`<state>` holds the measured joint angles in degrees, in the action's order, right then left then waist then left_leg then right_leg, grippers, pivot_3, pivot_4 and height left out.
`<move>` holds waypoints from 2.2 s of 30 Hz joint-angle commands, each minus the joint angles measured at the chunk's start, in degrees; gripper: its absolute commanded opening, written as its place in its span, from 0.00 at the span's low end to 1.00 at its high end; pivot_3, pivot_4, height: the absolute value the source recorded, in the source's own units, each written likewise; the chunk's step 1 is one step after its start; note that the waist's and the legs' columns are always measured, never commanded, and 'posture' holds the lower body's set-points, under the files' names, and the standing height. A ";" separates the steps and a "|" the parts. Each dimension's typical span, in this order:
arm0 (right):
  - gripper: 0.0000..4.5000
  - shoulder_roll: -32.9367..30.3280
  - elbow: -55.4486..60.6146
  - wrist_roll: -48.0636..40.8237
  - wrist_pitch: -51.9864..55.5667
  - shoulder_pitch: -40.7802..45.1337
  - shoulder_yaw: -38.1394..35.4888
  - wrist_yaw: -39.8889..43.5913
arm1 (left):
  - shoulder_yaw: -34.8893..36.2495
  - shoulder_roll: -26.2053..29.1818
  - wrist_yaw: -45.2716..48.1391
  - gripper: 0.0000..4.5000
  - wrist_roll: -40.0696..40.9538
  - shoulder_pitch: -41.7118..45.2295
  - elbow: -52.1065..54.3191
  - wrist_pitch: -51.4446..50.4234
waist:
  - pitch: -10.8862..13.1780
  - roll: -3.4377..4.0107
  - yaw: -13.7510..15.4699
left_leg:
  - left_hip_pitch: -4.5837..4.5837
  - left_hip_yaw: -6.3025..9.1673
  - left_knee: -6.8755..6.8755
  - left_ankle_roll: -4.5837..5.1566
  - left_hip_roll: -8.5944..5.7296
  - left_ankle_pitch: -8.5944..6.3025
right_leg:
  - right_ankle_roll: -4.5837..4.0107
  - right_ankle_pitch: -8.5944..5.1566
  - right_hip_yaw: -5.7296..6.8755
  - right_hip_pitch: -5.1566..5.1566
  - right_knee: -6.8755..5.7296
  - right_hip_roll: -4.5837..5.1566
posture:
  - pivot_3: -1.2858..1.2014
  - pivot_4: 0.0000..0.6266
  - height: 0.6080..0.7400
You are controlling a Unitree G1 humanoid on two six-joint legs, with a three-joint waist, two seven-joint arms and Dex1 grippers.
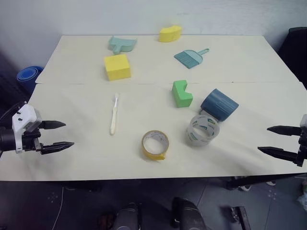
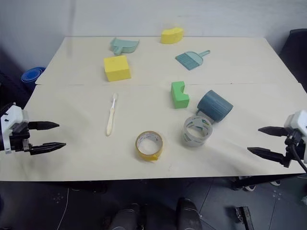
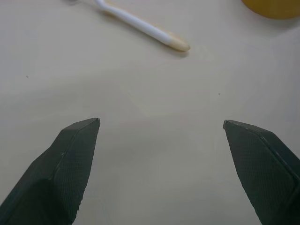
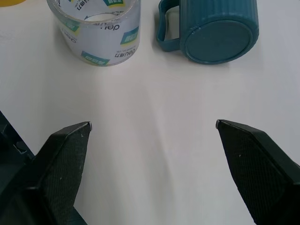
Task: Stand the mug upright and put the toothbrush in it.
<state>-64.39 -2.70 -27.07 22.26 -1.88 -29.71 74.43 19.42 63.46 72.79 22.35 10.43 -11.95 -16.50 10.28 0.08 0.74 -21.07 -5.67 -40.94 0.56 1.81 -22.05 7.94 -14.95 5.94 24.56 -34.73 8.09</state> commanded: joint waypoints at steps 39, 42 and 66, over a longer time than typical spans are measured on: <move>0.98 16.02 26.68 10.83 5.57 39.54 55.06 -5.46 | -0.01 10.13 14.36 1.00 14.13 -1.60 29.97 -13.75 | 0.02 0.01 -0.86 | -0.13 0.14 -0.01 -0.10 0.02 -0.04 | -0.10 -0.06 0.06 0.14 -0.10 -0.07 | 0.52 0.24 1.00; 0.98 21.34 22.11 14.91 3.80 42.78 59.31 -5.49 | 2.38 9.85 13.49 1.00 14.59 -3.91 31.53 -14.42 | 0.02 -0.01 -1.02 | -0.18 0.15 -0.04 -0.08 0.02 -0.05 | -0.09 -0.05 0.09 0.15 -0.10 -0.07 | 0.52 0.24 1.00; 0.00 31.94 11.58 23.62 0.19 45.34 62.36 -1.91 | -1.39 8.25 10.87 1.00 15.11 2.86 29.49 -13.37 | 0.02 -0.03 -2.32 | -0.11 0.19 -0.07 -0.14 0.08 -0.05 | -0.09 -0.05 0.15 0.13 -0.25 -0.08 | 0.52 0.24 1.00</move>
<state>-32.84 6.60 -2.47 22.56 43.44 34.49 72.25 18.93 71.91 83.30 37.75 11.95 18.39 -31.06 10.30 0.05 -1.58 -21.17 -5.48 -41.00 0.42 1.89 -22.11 7.85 -15.00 6.09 24.69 -34.98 8.01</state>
